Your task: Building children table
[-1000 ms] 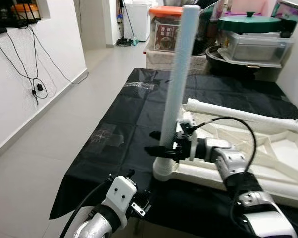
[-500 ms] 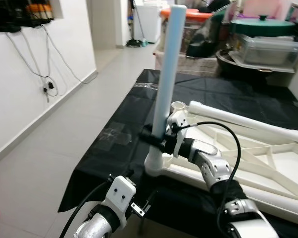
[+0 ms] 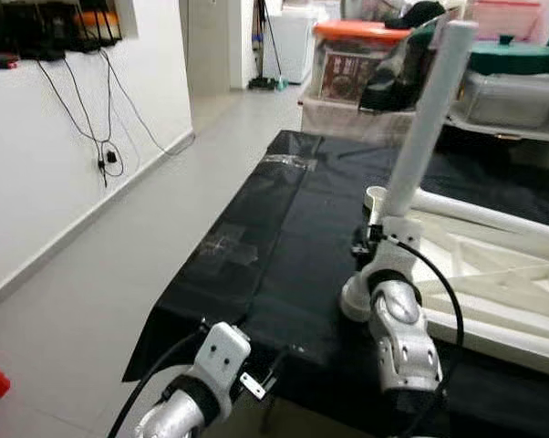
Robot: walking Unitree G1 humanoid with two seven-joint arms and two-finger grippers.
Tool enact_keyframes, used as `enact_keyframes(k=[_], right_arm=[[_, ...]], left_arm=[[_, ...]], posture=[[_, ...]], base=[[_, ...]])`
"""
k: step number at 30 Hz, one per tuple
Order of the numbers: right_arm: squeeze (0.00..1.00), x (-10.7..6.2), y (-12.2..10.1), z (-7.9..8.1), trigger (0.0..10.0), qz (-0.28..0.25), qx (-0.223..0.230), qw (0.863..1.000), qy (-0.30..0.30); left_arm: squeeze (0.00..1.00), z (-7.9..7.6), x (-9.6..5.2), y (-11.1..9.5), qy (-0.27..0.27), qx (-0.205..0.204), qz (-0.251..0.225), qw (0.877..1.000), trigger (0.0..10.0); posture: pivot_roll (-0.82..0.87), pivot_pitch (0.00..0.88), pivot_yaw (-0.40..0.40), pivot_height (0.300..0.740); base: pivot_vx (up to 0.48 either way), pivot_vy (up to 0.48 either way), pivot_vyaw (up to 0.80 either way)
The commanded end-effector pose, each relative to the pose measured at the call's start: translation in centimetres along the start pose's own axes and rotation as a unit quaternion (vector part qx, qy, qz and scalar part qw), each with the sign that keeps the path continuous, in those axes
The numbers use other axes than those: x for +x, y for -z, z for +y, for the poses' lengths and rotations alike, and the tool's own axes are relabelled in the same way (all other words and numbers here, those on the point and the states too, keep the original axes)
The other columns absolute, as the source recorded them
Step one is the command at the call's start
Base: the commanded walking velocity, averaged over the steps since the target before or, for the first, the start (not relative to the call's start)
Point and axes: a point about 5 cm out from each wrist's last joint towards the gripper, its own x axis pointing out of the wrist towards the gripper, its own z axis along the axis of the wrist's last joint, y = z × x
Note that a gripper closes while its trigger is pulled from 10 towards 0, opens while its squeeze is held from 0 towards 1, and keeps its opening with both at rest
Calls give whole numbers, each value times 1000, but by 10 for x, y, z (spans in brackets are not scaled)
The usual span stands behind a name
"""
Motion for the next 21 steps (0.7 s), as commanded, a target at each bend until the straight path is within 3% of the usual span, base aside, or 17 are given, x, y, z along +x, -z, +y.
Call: enact_keyframes(k=[1, 3, 4, 8, 9, 10, 11, 12, 13, 14, 17, 18, 19, 20, 21], right_arm=[[0, -11, 18, 17, 5137, 47, 43, 998, 25], [0, -11, 20, 23, 5137, 51, 49, 997, 17], [1000, -11, 18, 31, 10000, 34, 58, 997, -21], [1000, -11, 16, 41, 10000, 19, 79, 994, -68], [824, -9, 14, 42, 10000, 7, 87, 992, -95], [824, -9, 14, 42, 10000, 7, 87, 992, -95], [0, -5, 13, 41, 10000, 3, 100, 987, -127], [0, -5, 13, 41, 10000, 3, 100, 987, -127], [0, 4, 12, 36, 10000, 2, 109, 965, -237], [0, 8, 12, 33, 10000, 10, 107, 953, -282], [0, 8, 12, 33, 10000, 10, 107, 953, -282], [0, 11, 11, 30, 10000, 18, 101, 942, -319], [0, 15, 7, 27, 10000, 36, 91, 917, -386], [0, 15, 7, 27, 10000, 36, 91, 917, -386], [0, 18, 3, 25, 10000, 51, 83, 892, -441]], left_arm=[[0, -1, -1, 2, 1, 1, 2, 1000, 10000], [0, -1, -1, 2, 0, 1, 1, 1000, 10000], [0, -1, -1, 2, 0, 1, 1, 1000, 10000], [0, -1, -1, 2, 0, 0, 2, 1000, 10000], [0, -1, -1, 2, 0, 0, 2, 1000, 10000], [0, -1, -1, 2, 0, 0, 2, 1000, 10000], [0, -1, -1, 2, 0, -1, 2, 1000, 10000], [0, -1, -1, 2, 0, -1, 2, 1000, 10000], [0, -1, -1, 2, 2, -1, 2, 1000, 10000], [0, -2, -1, 2, 3, -1, 2, 1000, 10000], [0, -2, -1, 2, 3, -1, 2, 1000, 10000], [0, -2, -1, 2, 4, -1, 2, 1000, 10000], [0, -2, 0, 3, 5, -1, 2, 1000, 10000], [0, -2, 0, 3, 5, -1, 2, 1000, 10000], [0, -2, 0, 3, 7, 0, 2, 1000, 10000]], posture=[[149, 0, -45, 740], [149, 0, -45, 740], [151, 0, -50, 740], [152, 0, -51, 740], [149, 0, -48, 740], [149, 0, -48, 740], [150, 0, -50, 740], [150, 0, -50, 740], [150, 0, -47, 740], [150, 0, -47, 740], [150, 0, -47, 740], [150, 0, -45, 740], [151, 0, -44, 740], [151, 0, -44, 740], [153, 0, -45, 740]], base=[[0, 0, 0], [0, 0, 0], [0, 0, 0], [0, 0, 0], [0, 0, 0], [0, 0, 0], [0, 0, 0], [0, 0, 0], [0, 0, 0], [0, 0, 0], [0, 0, 0], [0, 0, 0], [0, 0, 0], [0, 0, 0], [0, 0, 0]])
